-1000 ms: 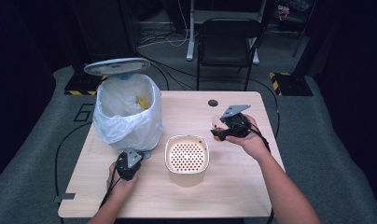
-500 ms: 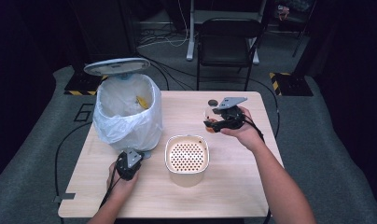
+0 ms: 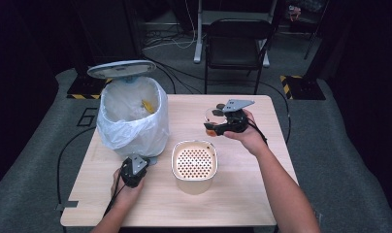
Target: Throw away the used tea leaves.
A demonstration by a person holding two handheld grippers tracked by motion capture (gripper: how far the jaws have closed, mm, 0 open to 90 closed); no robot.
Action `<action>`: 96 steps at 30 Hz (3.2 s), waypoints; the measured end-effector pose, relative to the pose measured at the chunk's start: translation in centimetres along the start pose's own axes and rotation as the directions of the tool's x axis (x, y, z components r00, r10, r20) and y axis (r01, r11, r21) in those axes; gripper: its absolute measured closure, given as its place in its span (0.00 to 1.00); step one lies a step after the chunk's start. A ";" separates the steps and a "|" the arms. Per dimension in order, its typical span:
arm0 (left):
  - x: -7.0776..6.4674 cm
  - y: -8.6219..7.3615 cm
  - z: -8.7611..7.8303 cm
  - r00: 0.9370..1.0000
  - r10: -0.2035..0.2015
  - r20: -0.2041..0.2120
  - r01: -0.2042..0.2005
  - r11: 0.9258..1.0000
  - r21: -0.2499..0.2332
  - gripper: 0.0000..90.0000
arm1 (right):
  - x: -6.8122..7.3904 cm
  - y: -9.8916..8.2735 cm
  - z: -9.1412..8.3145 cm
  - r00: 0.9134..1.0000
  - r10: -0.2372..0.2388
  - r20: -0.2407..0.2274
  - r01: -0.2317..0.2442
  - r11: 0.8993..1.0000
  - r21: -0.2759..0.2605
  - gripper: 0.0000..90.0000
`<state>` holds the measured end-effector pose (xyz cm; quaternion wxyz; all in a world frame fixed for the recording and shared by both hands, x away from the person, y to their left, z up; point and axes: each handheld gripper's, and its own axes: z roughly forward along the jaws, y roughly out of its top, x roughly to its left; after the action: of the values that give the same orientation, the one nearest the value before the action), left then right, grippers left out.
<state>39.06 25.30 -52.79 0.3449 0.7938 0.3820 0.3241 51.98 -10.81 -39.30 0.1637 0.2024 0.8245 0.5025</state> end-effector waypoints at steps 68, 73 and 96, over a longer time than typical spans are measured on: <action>0.0 0.0 0.0 1.000 0.001 -0.001 -0.001 1.000 0.000 1.00 | 12.1 0.7 -1.1 0.433 -0.856 0.281 0.877 0.472 0.087 0.44; 0.0 0.0 0.0 1.000 0.002 0.000 -0.002 1.000 0.000 1.00 | 12.4 0.3 -0.8 0.358 -0.889 0.285 0.904 0.406 0.132 0.44; 0.0 0.0 0.0 1.000 0.001 0.000 -0.001 1.000 -0.001 1.00 | 14.7 -2.2 0.8 -0.201 -0.948 0.246 0.917 -0.094 0.389 0.46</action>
<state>39.06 25.29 -52.79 0.3450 0.7937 0.3817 0.3245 39.24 -3.76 -42.57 0.6610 -0.3581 0.6483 0.1209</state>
